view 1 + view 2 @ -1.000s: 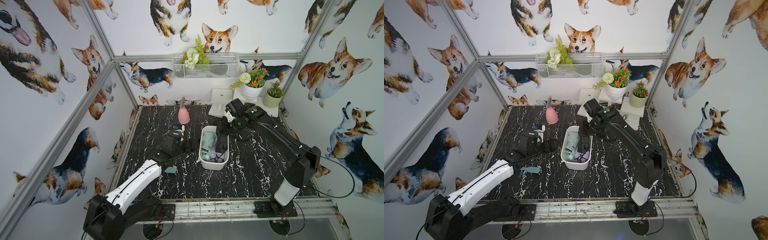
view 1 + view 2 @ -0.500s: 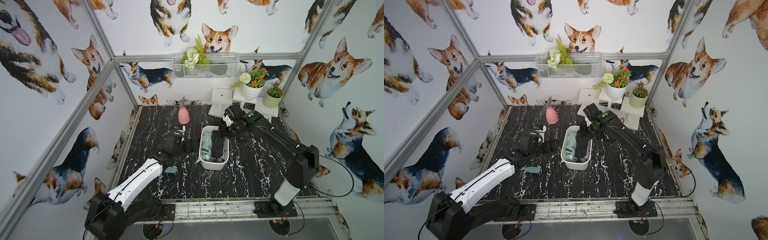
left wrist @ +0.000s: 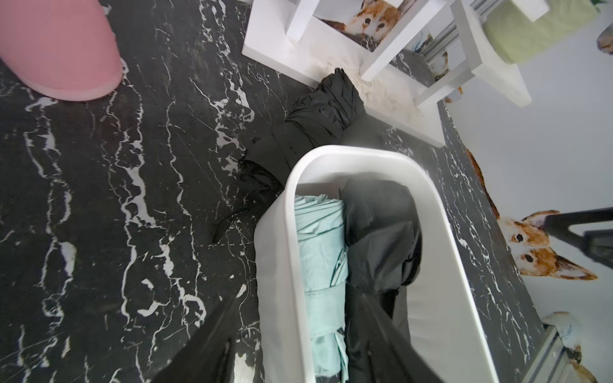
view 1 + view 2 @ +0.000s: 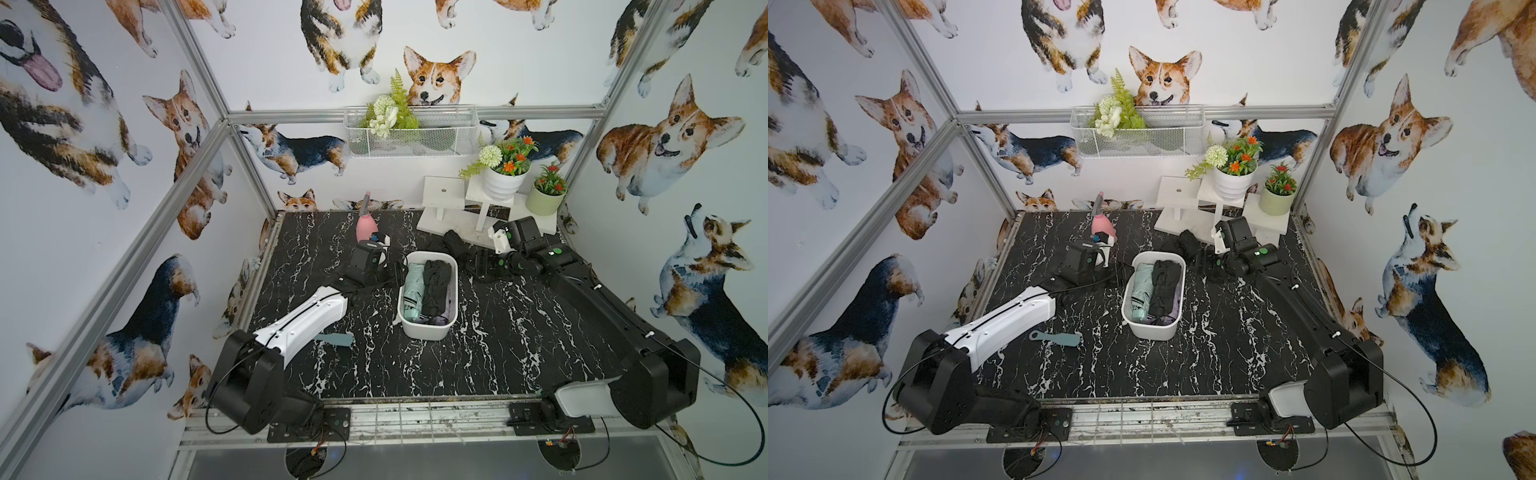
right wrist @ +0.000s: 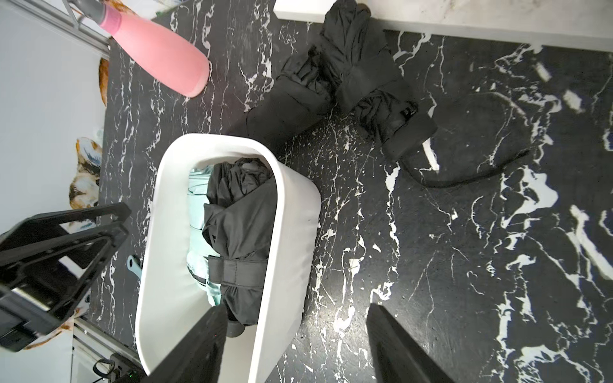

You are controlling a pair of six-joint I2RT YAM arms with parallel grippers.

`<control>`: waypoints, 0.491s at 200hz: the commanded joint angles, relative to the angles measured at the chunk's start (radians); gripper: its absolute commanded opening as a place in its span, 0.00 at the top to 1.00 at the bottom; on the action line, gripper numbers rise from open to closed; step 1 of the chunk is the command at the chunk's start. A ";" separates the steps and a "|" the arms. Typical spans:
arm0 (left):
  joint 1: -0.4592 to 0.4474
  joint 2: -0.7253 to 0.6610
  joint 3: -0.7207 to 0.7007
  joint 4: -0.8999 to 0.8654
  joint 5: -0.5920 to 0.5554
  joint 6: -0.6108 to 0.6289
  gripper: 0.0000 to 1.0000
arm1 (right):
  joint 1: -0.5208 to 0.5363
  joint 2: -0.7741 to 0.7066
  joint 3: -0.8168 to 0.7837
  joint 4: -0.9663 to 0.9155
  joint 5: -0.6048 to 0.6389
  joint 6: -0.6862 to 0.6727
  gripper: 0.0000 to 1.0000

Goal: Put the umbrella into the storage box
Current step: Place the umbrella in the storage box, then move the storage box to the center of the board.

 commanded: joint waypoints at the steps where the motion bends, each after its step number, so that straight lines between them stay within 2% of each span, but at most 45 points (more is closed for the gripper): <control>1: -0.003 0.051 0.056 -0.026 0.047 0.011 0.51 | -0.028 -0.015 -0.027 0.049 -0.045 -0.021 0.28; 34: -0.006 0.130 0.150 -0.154 0.024 0.033 0.56 | -0.047 -0.031 -0.060 0.066 -0.066 -0.016 0.28; 77: -0.006 0.147 0.127 -0.154 0.035 0.019 0.65 | -0.058 -0.043 -0.072 0.062 -0.066 -0.010 0.28; 98: -0.007 0.151 0.120 -0.150 0.057 0.021 0.78 | -0.057 -0.044 -0.073 0.069 -0.069 0.003 0.28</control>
